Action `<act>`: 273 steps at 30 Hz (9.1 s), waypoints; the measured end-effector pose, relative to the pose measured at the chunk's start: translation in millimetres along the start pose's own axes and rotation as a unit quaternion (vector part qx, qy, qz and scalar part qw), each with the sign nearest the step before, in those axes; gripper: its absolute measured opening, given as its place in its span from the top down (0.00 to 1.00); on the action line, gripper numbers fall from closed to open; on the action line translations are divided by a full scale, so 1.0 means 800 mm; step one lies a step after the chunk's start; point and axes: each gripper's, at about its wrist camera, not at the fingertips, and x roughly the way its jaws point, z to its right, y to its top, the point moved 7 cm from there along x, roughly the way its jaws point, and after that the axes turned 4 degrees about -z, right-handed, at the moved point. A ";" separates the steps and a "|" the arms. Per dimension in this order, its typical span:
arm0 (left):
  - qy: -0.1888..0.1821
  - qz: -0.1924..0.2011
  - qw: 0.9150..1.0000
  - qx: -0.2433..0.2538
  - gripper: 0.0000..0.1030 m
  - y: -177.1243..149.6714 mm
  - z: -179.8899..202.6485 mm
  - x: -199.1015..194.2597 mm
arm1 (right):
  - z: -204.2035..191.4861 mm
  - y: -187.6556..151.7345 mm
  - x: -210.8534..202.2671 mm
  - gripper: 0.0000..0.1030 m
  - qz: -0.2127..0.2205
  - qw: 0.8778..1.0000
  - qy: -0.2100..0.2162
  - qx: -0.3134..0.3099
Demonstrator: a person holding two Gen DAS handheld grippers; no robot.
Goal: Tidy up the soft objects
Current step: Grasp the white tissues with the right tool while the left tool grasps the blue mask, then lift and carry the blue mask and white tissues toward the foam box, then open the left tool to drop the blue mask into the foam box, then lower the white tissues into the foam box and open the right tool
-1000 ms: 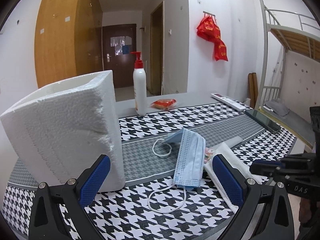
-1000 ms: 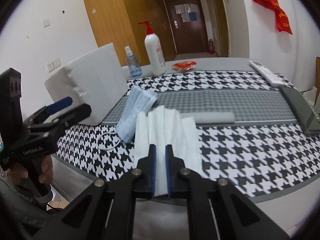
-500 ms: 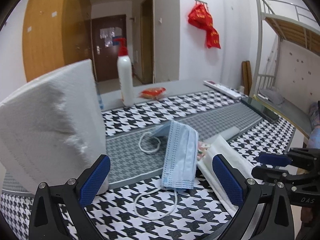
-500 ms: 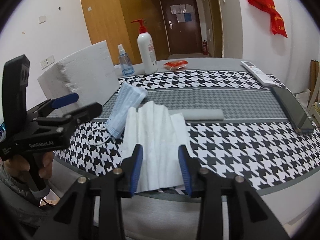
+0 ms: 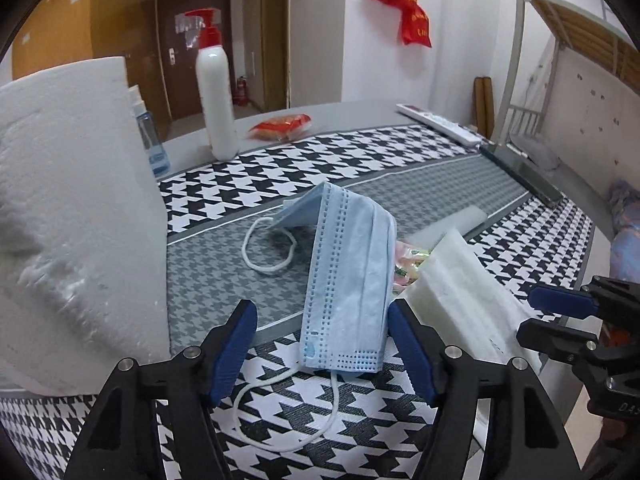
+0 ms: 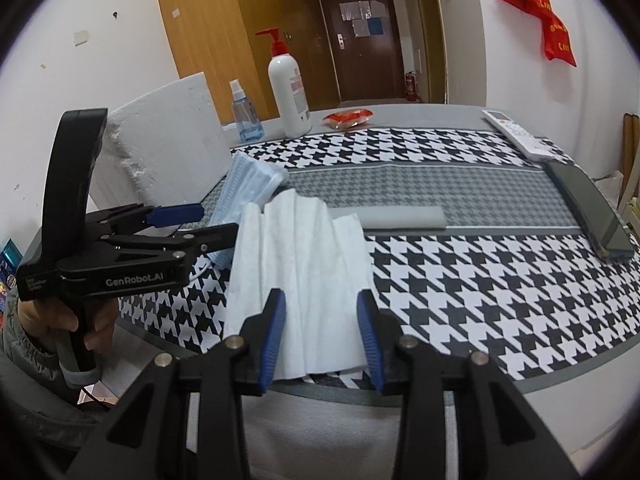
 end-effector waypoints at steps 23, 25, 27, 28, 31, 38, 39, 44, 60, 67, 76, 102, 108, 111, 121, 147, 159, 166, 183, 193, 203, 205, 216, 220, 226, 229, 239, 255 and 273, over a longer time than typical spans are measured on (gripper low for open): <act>-0.061 0.006 0.998 -0.017 0.89 0.005 -0.003 -0.004 | -0.025 -0.007 0.015 0.37 -0.032 0.999 -0.021 -0.028; -0.061 0.012 0.998 -0.018 0.89 0.006 -0.004 -0.008 | -0.029 -0.011 0.015 0.37 -0.039 0.998 -0.028 -0.036; -0.060 0.019 0.998 -0.019 0.89 0.007 -0.006 -0.010 | -0.033 -0.013 0.012 0.37 -0.041 0.998 -0.033 -0.040; -0.059 0.022 0.998 -0.020 0.89 0.007 -0.008 -0.013 | -0.036 -0.014 0.010 0.37 -0.041 0.998 -0.034 -0.043; -0.062 0.031 0.997 -0.021 0.89 0.007 -0.010 -0.019 | -0.041 -0.017 0.011 0.37 -0.045 0.997 -0.037 -0.048; -0.059 0.052 0.997 -0.020 0.89 0.003 -0.016 -0.037 | -0.043 -0.019 0.021 0.62 -0.052 0.994 -0.064 -0.069; -0.058 0.053 0.997 -0.020 0.89 0.003 -0.016 -0.038 | -0.043 -0.019 0.021 0.74 -0.055 0.994 -0.064 -0.069; -0.055 0.061 0.996 -0.024 0.89 0.003 -0.019 -0.045 | -0.047 -0.020 0.011 0.94 -0.052 0.995 -0.039 -0.071; -0.036 0.106 0.994 -0.018 0.89 0.006 -0.022 -0.092 | -0.044 0.023 -0.044 0.94 0.035 0.999 0.001 -0.032; -0.028 0.126 0.992 -0.012 0.89 0.010 -0.018 -0.111 | -0.045 0.039 -0.056 0.94 0.058 0.998 0.011 -0.032; -0.012 0.150 0.989 -0.008 0.89 0.020 -0.020 -0.138 | -0.056 0.054 -0.071 0.94 0.089 0.995 0.018 -0.037; 0.011 0.204 0.979 0.007 0.89 0.057 -0.025 -0.180 | -0.057 0.107 -0.094 0.94 0.144 0.988 0.030 -0.040; 0.007 0.213 0.977 0.002 0.89 0.067 -0.027 -0.185 | -0.059 0.121 -0.107 0.94 0.166 0.984 0.035 -0.047; 0.019 0.223 0.975 0.009 0.89 0.073 -0.028 -0.193 | -0.059 0.130 -0.111 0.94 0.178 0.982 0.039 -0.048; 0.051 0.237 0.970 0.009 0.89 0.091 -0.046 -0.210 | -0.067 0.154 -0.102 0.94 0.182 0.980 0.052 -0.053; 0.137 0.242 0.959 -0.061 0.89 0.088 -0.138 -0.249 | -0.148 0.194 -0.088 0.94 0.187 0.968 0.122 -0.115; 0.157 0.201 0.963 -0.092 0.89 0.086 -0.173 -0.225 | -0.172 0.205 -0.078 0.94 0.185 0.964 0.141 -0.128; 0.151 0.171 0.968 -0.109 0.89 0.090 -0.189 -0.202 | -0.175 0.206 -0.075 0.94 0.183 0.964 0.142 -0.129; 0.145 0.140 0.972 -0.124 0.34 0.081 -0.214 -0.172 | -0.176 0.210 -0.057 0.94 0.167 0.970 0.126 -0.125; 0.169 0.202 0.956 -0.131 0.01 0.072 -0.224 -0.219 | -0.189 0.216 -0.049 0.94 0.159 0.970 0.127 -0.131; 0.201 0.219 0.945 -0.135 0.01 0.054 -0.236 -0.246 | -0.209 0.224 -0.044 0.94 0.155 0.968 0.133 -0.143; 0.201 0.221 0.944 -0.139 0.01 0.050 -0.238 -0.250 | -0.215 0.226 -0.042 0.94 0.153 0.968 0.133 -0.147; 0.222 0.227 0.936 -0.153 0.01 0.027 -0.254 -0.265 | -0.241 0.241 -0.022 0.94 0.137 0.969 0.130 -0.161; 0.225 0.227 0.934 -0.159 0.01 0.019 -0.260 -0.268 | -0.251 0.244 -0.013 0.94 0.128 0.970 0.127 -0.166; 0.228 0.225 0.932 -0.167 0.01 0.011 -0.267 -0.271 | -0.263 0.248 -0.005 0.94 0.118 0.970 0.127 -0.171; 0.230 0.224 0.932 -0.169 0.01 0.006 -0.269 -0.273 | -0.270 0.250 0.000 0.94 0.114 0.970 0.122 -0.176; 0.241 0.222 0.927 -0.180 0.01 -0.005 -0.279 -0.277 | -0.281 0.250 0.022 0.94 0.092 0.973 0.120 -0.175; 0.240 0.220 0.927 -0.188 0.01 -0.016 -0.282 -0.279 | -0.286 0.251 0.040 0.12 0.081 0.974 0.112 -0.177; 0.237 0.219 0.931 -0.170 0.01 -0.007 -0.252 -0.278 | -0.263 0.237 0.016 0.02 0.088 0.978 0.102 -0.160</act>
